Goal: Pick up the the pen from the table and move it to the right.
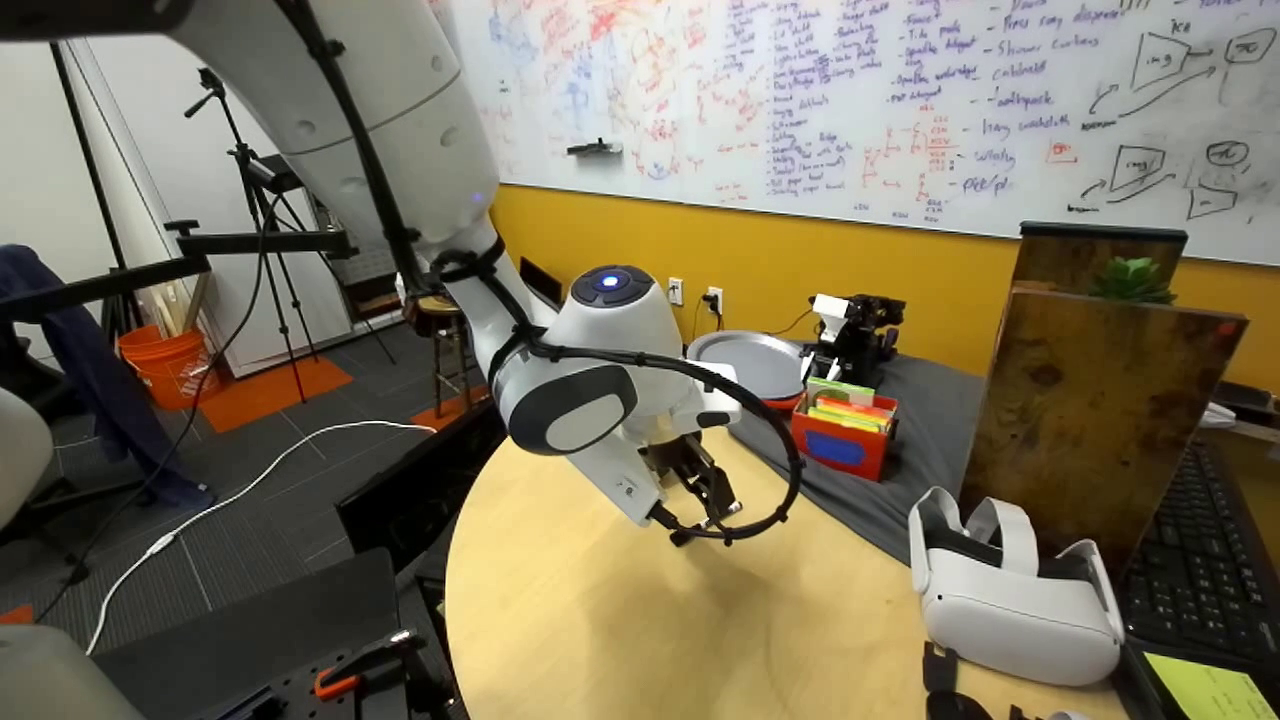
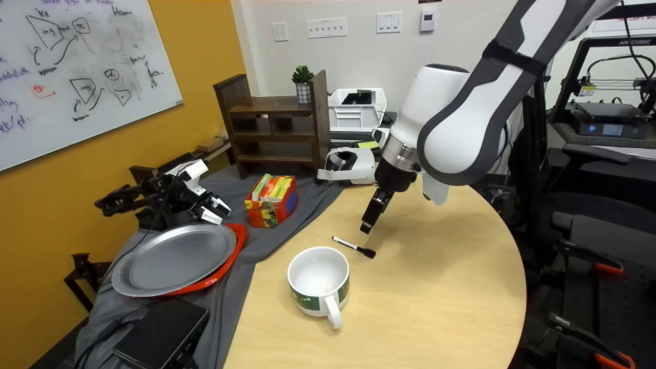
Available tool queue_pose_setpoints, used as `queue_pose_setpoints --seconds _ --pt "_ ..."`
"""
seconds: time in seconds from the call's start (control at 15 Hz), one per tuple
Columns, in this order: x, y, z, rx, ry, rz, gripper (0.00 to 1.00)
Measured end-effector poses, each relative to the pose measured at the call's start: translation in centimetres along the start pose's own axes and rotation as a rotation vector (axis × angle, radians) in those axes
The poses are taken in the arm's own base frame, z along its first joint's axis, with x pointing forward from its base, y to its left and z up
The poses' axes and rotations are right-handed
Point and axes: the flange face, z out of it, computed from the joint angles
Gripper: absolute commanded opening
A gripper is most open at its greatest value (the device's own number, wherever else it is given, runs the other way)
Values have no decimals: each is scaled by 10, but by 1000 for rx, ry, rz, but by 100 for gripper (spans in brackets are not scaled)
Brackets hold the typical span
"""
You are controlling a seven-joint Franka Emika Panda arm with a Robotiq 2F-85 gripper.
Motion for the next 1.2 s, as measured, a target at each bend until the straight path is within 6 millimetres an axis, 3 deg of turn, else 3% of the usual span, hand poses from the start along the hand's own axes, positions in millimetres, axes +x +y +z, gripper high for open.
queue_pose_setpoints --seconds 0.53,1.2 --pt "9 -14 15 -39 36 42 100" --pt "20 -19 57 -55 38 68 100"
